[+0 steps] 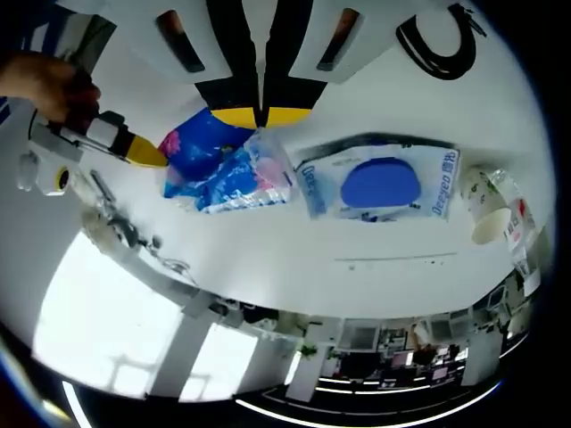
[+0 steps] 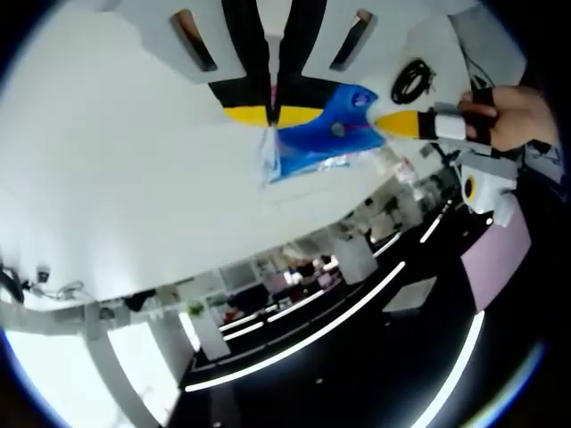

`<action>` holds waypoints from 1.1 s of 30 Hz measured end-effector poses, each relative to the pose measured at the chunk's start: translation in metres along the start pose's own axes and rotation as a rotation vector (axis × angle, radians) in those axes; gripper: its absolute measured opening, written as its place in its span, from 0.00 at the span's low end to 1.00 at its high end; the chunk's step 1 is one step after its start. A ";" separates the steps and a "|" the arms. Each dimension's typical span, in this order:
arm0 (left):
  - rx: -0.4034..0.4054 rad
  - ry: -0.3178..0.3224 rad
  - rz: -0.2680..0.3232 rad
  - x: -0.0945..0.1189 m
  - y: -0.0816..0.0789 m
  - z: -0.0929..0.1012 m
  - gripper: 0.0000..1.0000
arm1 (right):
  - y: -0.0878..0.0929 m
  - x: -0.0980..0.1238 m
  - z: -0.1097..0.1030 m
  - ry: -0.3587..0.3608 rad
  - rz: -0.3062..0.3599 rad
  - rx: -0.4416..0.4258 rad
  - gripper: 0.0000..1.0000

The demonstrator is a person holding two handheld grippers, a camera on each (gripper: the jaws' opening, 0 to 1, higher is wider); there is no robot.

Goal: Arrange the tabletop items into an orderly group along one side of the table until the central work area is clear of visible clutter.

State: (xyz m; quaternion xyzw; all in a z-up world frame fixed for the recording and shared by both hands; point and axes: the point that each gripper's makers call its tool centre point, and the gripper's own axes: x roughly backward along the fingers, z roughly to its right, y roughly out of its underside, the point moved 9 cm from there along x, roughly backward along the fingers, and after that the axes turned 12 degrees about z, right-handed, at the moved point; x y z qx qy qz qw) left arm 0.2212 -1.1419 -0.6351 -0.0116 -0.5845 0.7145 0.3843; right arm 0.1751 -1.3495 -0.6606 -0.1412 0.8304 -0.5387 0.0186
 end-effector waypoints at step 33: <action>-0.068 0.009 -0.056 -0.065 -0.015 -0.002 0.00 | -0.006 -0.036 0.029 0.074 0.007 -0.023 0.00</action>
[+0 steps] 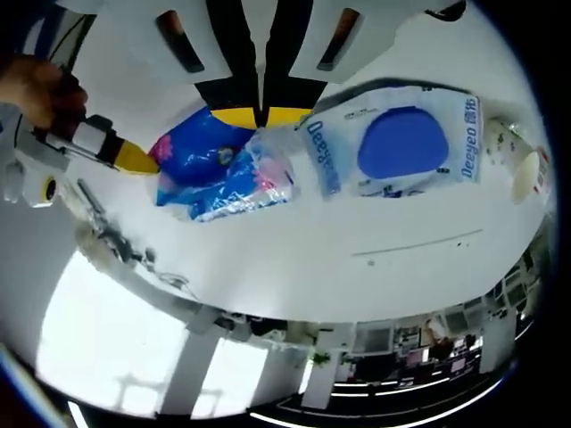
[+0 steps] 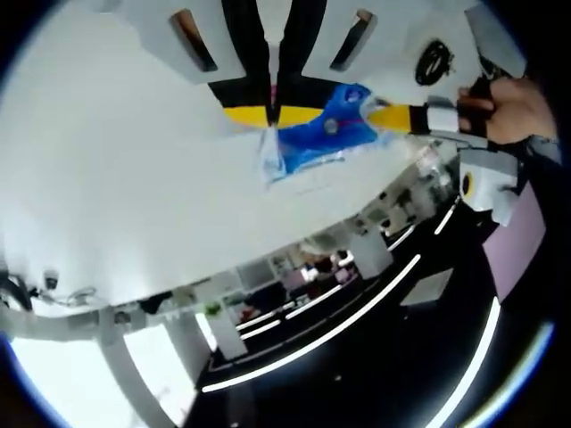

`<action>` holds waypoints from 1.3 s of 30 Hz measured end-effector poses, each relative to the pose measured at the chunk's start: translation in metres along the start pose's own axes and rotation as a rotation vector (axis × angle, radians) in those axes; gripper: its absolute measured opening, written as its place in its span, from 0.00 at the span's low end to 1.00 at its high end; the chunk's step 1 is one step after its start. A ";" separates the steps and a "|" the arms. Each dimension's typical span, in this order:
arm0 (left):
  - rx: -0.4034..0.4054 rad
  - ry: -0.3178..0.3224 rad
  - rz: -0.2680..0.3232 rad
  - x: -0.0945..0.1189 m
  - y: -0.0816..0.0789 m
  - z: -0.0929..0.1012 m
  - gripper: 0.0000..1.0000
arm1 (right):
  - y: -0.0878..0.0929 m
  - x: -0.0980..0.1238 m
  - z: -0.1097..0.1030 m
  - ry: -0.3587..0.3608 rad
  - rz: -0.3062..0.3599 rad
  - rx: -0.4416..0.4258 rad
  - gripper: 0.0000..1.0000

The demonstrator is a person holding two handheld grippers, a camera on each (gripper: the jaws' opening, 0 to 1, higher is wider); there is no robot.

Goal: Arrange the tabletop items into an orderly group along one side of the table until the central work area is clear of visible clutter.

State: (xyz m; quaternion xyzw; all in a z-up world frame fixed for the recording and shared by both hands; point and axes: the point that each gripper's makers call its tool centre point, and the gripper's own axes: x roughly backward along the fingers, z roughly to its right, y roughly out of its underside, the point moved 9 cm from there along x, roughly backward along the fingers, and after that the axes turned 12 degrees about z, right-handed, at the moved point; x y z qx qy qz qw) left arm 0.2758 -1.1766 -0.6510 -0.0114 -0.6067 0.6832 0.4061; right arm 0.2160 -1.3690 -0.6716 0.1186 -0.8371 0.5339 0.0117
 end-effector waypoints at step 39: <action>0.033 -0.039 -0.048 -0.042 -0.003 -0.019 0.00 | 0.018 -0.049 0.025 0.032 -0.083 0.053 0.00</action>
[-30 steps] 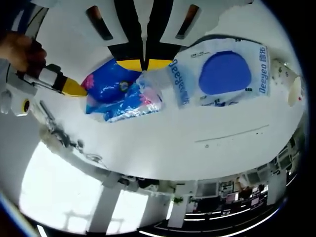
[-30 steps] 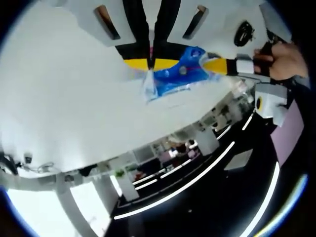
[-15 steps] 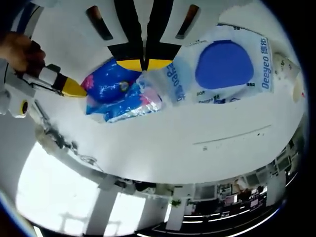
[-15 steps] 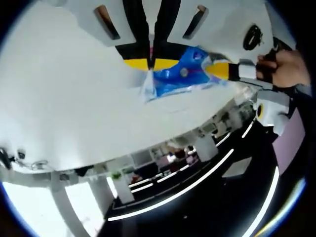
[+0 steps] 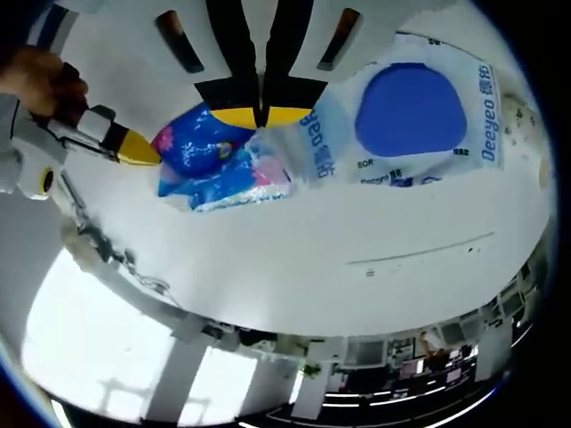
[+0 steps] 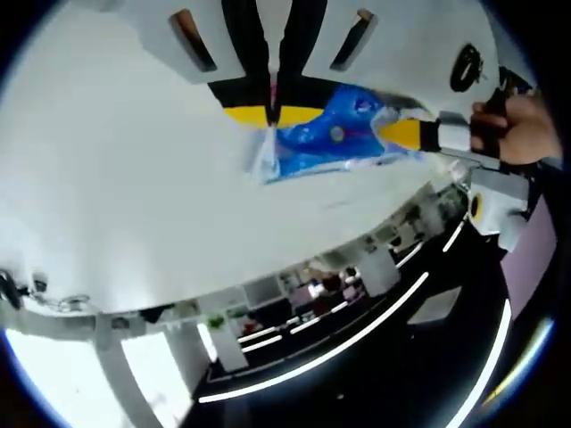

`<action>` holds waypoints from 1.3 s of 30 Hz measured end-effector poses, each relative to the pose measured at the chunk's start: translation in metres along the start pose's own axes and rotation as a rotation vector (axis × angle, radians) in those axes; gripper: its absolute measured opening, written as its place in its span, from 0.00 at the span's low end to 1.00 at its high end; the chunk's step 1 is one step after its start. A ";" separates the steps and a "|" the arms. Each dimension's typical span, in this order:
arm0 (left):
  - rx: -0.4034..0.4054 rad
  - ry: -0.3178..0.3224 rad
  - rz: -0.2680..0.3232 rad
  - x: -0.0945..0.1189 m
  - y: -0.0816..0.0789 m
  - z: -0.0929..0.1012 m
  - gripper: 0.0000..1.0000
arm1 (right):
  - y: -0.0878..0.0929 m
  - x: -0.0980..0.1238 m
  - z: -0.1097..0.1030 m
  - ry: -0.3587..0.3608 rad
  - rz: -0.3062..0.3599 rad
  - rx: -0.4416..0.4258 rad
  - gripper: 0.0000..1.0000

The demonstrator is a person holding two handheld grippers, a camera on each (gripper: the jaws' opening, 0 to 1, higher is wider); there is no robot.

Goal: Arrange the tabletop items into an orderly group along one side of the table until the central work area is clear of visible clutter.

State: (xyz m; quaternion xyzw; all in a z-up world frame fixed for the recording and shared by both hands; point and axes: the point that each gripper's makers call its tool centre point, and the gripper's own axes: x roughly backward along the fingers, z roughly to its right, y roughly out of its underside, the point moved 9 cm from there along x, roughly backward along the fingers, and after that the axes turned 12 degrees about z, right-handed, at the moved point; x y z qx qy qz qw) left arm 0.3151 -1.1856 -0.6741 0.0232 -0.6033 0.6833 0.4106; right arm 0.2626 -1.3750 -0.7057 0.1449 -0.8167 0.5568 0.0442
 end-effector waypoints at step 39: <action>0.012 -0.056 0.039 0.002 0.001 0.001 0.05 | 0.002 -0.003 -0.006 -0.017 -0.001 0.105 0.19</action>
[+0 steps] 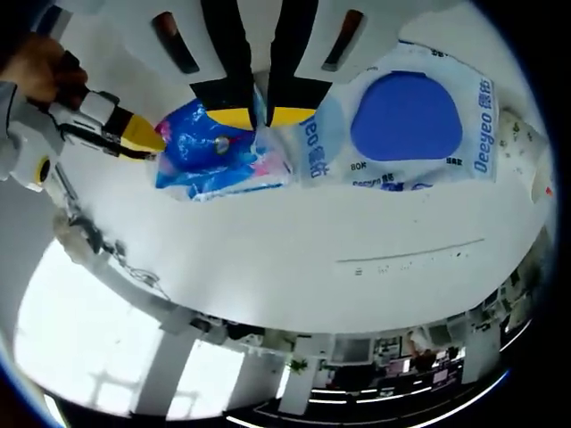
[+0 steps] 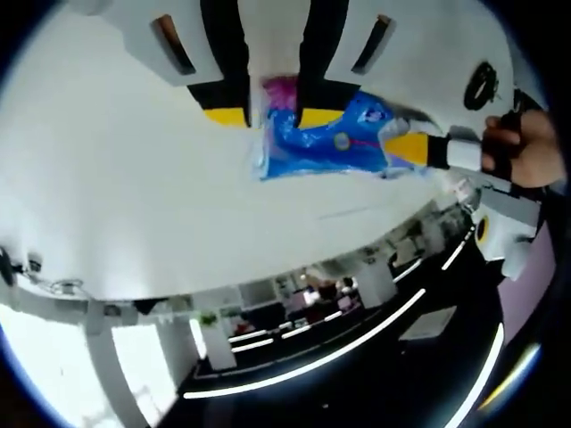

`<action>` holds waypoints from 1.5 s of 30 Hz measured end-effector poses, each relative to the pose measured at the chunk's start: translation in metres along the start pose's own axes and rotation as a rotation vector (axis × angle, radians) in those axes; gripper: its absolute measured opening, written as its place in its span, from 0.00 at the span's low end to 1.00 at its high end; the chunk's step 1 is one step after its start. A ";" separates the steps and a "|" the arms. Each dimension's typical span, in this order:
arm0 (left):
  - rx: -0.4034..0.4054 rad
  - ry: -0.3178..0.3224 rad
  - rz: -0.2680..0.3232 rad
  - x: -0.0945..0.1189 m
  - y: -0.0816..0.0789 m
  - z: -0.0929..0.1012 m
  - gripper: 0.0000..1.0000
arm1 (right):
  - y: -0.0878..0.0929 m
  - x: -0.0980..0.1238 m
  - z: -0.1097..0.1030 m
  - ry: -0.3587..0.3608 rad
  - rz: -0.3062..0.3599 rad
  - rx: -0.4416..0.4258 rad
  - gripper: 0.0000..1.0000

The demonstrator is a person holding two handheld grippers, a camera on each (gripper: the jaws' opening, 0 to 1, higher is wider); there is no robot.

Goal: Arrange the tabletop items into an orderly group along one side of the table until the central work area is clear of visible clutter.

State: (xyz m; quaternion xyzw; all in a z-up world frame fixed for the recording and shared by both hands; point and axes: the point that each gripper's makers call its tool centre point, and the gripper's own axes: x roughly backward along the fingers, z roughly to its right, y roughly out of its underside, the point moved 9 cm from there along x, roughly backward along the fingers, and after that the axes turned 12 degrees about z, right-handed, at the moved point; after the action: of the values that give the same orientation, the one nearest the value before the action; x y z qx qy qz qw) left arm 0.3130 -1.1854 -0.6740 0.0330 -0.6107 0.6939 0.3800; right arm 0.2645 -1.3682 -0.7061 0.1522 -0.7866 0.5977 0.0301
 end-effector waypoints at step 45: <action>0.049 -0.036 0.102 0.135 0.033 -0.051 0.94 | -0.025 0.049 -0.044 -0.146 0.013 0.015 0.79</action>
State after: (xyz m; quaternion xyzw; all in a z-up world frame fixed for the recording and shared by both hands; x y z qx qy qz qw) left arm 0.2200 -1.0741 -0.6449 0.0238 -0.6012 0.7264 0.3323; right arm 0.2189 -1.3419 -0.6594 0.1905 -0.7833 0.5908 -0.0325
